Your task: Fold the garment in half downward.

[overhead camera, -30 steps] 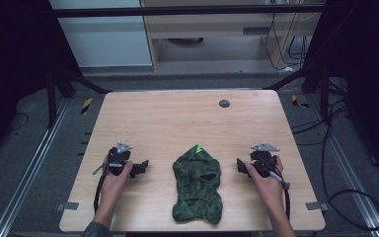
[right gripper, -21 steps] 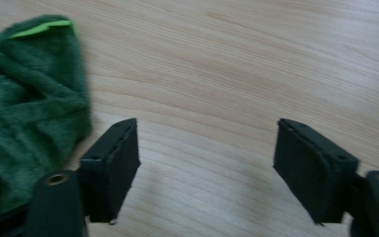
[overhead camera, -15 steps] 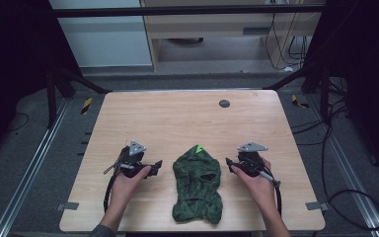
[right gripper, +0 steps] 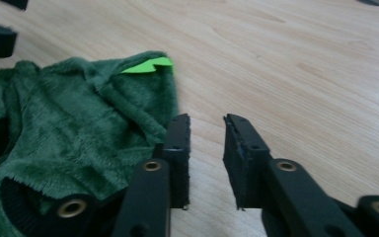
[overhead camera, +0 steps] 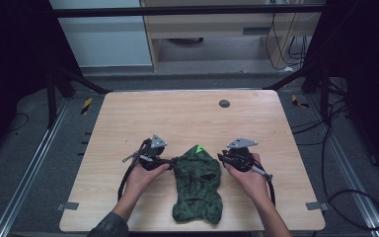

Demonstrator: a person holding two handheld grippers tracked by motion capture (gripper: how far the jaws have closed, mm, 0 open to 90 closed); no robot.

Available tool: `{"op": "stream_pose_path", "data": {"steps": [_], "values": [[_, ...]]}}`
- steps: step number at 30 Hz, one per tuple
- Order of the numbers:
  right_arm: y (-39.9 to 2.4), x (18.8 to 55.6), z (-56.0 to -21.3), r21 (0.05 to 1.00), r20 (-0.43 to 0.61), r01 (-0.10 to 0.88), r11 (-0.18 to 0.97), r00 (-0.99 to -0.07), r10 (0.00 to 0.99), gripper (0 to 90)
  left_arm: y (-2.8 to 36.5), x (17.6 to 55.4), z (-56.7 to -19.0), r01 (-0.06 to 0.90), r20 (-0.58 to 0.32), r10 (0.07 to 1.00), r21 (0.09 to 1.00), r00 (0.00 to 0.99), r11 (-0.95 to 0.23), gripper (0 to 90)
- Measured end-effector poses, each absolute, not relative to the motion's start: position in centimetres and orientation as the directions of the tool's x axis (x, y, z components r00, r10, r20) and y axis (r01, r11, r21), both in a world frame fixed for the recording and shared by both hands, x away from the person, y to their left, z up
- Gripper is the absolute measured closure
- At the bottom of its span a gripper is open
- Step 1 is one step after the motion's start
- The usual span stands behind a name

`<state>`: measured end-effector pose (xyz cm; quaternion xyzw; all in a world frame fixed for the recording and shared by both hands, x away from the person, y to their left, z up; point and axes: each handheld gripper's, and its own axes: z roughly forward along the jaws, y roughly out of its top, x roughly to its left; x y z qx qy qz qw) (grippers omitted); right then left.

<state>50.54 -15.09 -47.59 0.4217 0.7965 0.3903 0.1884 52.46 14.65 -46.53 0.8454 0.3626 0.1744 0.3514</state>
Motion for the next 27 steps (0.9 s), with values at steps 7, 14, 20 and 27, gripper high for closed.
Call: {"op": "stream_pose_path", "data": {"steps": [7, 14, 20, 27], "values": [[-13.9, 51.4, -48.3, 0.745, 0.036, 0.534, 0.400, -0.631, 0.775, 74.0, 13.9, 53.3, -46.9, 0.510, 0.027, 0.720, 0.687, 0.694, -0.518, 35.1], [-12.7, 52.2, -48.6, 0.725, 0.033, 0.540, 0.427, -0.647, 0.762, 63.2, 14.0, 53.5, -47.9, 0.527, 0.015, 0.721, 0.672, 0.693, -0.521, 34.0], [-12.6, 52.1, -49.1, 0.693, 0.025, 0.562, 0.451, -0.645, 0.764, 57.3, 14.2, 53.4, -48.5, 0.544, -0.003, 0.726, 0.665, 0.688, -0.512, 34.9], [-12.4, 51.7, -49.6, 0.683, 0.001, 0.556, 0.474, -0.649, 0.761, 58.1, 13.8, 53.4, -49.1, 0.558, -0.016, 0.719, 0.644, 0.695, -0.524, 41.5]]}}
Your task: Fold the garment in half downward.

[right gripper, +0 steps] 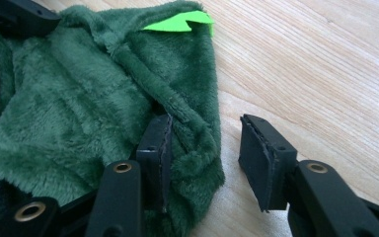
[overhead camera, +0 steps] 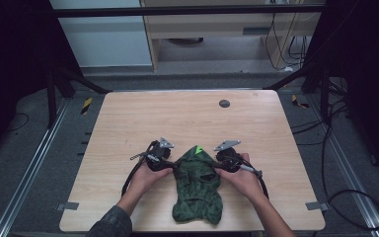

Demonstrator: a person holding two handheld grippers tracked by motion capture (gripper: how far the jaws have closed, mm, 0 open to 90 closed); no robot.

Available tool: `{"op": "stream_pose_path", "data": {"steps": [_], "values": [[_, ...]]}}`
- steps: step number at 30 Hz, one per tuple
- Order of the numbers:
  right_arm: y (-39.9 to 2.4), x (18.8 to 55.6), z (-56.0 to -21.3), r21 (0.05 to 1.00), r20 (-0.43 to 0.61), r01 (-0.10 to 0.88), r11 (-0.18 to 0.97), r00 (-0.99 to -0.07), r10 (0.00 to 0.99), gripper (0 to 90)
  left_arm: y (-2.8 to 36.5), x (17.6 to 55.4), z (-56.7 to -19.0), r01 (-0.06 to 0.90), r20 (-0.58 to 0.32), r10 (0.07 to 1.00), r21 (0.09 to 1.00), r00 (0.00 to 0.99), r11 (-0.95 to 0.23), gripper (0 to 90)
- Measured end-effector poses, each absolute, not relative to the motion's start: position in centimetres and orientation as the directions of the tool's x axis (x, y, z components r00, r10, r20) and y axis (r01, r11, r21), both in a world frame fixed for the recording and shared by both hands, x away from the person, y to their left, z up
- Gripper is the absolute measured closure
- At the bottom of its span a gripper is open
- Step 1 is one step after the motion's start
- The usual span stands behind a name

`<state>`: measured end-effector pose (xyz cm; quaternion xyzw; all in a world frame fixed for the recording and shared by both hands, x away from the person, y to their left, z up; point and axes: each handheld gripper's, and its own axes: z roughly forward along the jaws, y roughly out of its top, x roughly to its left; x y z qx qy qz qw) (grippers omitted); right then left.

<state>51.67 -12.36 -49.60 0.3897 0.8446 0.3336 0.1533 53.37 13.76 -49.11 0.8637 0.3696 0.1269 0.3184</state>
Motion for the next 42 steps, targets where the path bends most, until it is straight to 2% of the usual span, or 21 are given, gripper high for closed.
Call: {"op": "stream_pose_path", "data": {"steps": [1, 2, 3, 4, 5, 6, 7, 8, 9, 13, 42], "values": [[-12.4, 51.7, -49.6, 0.683, 0.001, 0.556, 0.474, -0.649, 0.761, 58.1, 13.6, 53.3, -49.1, 0.553, -0.010, 0.718, 0.646, 0.696, -0.527, 41.5], [-12.3, 51.6, -49.6, 0.682, 0.003, 0.557, 0.474, -0.651, 0.759, 60.5, 13.6, 53.3, -49.0, 0.543, -0.003, 0.706, 0.641, 0.708, -0.542, 44.5], [-12.2, 51.4, -49.5, 0.679, -0.001, 0.552, 0.484, -0.659, 0.752, 66.2, 13.4, 53.3, -49.0, 0.540, -0.003, 0.703, 0.643, 0.711, -0.543, 51.3], [-12.2, 51.4, -49.5, 0.679, -0.001, 0.552, 0.484, -0.659, 0.752, 66.2, 13.3, 53.2, -49.0, 0.534, 0.000, 0.699, 0.645, 0.715, -0.546, 51.3], [-12.1, 51.3, -49.5, 0.675, 0.000, 0.549, 0.493, -0.668, 0.744, 72.3, 13.1, 53.1, -49.0, 0.526, 0.005, 0.690, 0.643, 0.724, -0.556, 60.7], [-12.1, 51.3, -49.5, 0.675, 0.000, 0.549, 0.493, -0.668, 0.744, 72.3, 12.9, 53.0, -48.9, 0.518, 0.011, 0.682, 0.641, 0.731, -0.566, 60.7], [-12.1, 51.3, -49.4, 0.674, 0.004, 0.549, 0.495, -0.672, 0.741, 75.5, 12.8, 53.0, -48.9, 0.514, 0.013, 0.675, 0.637, 0.738, -0.574, 64.5], [-12.0, 51.3, -49.4, 0.673, 0.020, 0.555, 0.490, -0.675, 0.737, 80.9, 12.7, 52.9, -48.9, 0.517, -0.003, 0.672, 0.641, 0.741, -0.568, 73.1], [-12.1, 51.4, -49.4, 0.670, 0.031, 0.563, 0.483, -0.671, 0.740, 83.3, 12.7, 52.9, -48.9, 0.512, -0.004, 0.665, 0.642, 0.747, -0.571, 76.0], [-12.1, 51.5, -49.2, 0.657, 0.041, 0.573, 0.490, -0.676, 0.736, 84.8, 12.7, 52.9, -49.0, 0.513, -0.015, 0.664, 0.647, 0.748, -0.564, 85.5], [-12.5, 51.9, -45.2, 0.703, 0.023, 0.500, 0.506, -0.726, 0.687, 84.9, 13.3, 53.4, -45.9, 0.467, 0.035, 0.653, 0.670, 0.757, -0.577, 87.9]]}}
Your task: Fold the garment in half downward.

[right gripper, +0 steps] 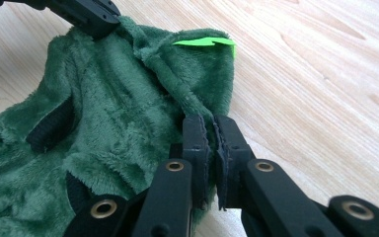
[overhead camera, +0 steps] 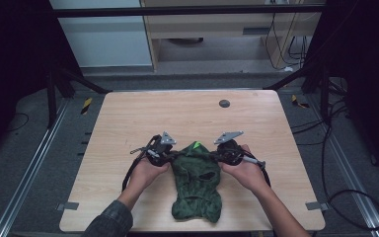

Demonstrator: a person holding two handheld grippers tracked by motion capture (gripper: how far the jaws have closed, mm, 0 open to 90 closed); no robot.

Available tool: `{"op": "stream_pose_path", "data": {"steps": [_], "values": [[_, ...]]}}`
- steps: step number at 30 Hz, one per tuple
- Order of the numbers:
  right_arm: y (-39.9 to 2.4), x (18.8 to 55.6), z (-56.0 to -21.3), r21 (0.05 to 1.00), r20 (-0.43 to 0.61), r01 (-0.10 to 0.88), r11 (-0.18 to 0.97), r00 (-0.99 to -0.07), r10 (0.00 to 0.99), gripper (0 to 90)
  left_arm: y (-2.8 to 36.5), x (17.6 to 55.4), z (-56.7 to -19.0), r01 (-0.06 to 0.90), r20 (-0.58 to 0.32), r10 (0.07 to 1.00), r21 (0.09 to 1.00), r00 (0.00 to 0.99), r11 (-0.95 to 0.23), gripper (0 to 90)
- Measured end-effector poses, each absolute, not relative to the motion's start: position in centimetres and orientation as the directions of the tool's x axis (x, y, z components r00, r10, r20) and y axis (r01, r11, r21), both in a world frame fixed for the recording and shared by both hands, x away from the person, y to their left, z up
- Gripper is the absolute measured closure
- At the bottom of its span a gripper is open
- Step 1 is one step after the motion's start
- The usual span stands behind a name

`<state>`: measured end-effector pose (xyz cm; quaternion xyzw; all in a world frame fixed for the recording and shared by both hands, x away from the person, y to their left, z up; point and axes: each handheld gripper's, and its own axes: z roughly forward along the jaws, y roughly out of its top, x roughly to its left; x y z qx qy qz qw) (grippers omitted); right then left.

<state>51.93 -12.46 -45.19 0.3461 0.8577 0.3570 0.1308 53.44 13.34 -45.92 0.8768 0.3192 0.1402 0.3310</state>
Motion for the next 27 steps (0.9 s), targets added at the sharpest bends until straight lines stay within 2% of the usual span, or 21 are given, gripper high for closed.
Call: {"op": "stream_pose_path", "data": {"steps": [27], "values": [[-12.7, 52.4, -43.7, 0.713, 0.024, 0.488, 0.504, -0.734, 0.678, 84.9, 13.0, 53.6, -44.0, 0.441, 0.047, 0.648, 0.694, 0.760, -0.568, 88.0]]}}
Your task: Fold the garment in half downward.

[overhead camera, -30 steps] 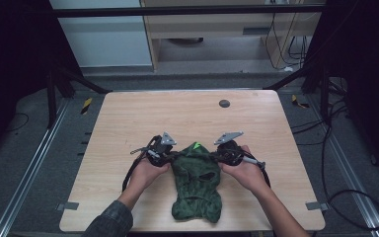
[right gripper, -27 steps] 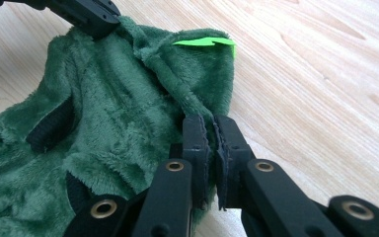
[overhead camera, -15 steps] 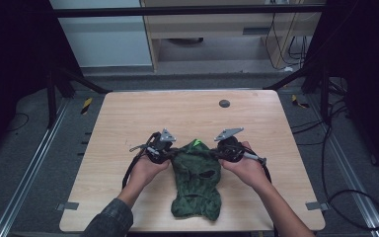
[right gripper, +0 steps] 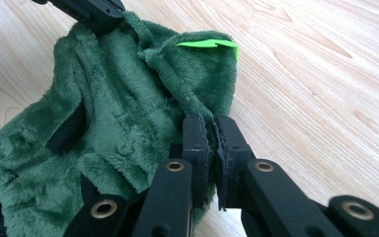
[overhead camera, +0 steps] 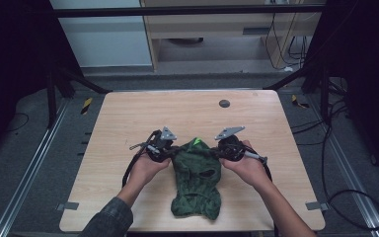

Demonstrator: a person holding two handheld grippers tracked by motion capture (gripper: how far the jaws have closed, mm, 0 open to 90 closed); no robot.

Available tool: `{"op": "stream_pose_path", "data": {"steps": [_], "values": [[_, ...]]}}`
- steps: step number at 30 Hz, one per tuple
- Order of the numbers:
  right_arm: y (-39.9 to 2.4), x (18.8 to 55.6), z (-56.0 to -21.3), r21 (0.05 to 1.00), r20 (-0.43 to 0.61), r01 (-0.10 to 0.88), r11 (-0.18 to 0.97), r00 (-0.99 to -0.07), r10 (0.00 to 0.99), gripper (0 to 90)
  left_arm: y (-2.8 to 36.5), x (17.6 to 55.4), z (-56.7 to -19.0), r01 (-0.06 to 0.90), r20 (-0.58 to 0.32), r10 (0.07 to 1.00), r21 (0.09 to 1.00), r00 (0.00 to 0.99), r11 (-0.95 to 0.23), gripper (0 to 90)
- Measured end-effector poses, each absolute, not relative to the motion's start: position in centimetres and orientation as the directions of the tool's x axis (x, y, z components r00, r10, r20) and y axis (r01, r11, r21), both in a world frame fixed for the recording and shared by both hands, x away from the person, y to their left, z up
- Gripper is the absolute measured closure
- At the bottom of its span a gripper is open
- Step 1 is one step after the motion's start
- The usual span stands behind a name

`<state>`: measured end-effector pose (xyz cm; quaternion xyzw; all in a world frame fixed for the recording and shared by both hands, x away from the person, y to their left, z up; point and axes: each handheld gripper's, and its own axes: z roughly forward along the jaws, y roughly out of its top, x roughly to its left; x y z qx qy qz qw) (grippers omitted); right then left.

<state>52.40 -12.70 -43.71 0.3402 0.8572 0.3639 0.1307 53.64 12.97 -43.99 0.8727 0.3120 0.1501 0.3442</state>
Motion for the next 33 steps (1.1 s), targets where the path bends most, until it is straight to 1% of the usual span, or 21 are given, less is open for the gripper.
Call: {"op": "stream_pose_path", "data": {"steps": [22, 33], "values": [[-12.5, 53.0, -42.6, 0.730, 0.032, 0.477, 0.489, -0.738, 0.674, 85.2, 13.4, 54.1, -42.7, 0.440, 0.052, 0.652, 0.696, 0.757, -0.567, 88.0], [-12.8, 53.3, -42.2, 0.737, 0.035, 0.476, 0.480, -0.737, 0.675, 85.3, 13.1, 54.6, -41.6, 0.428, 0.069, 0.644, 0.693, 0.762, -0.580, 88.1]]}}
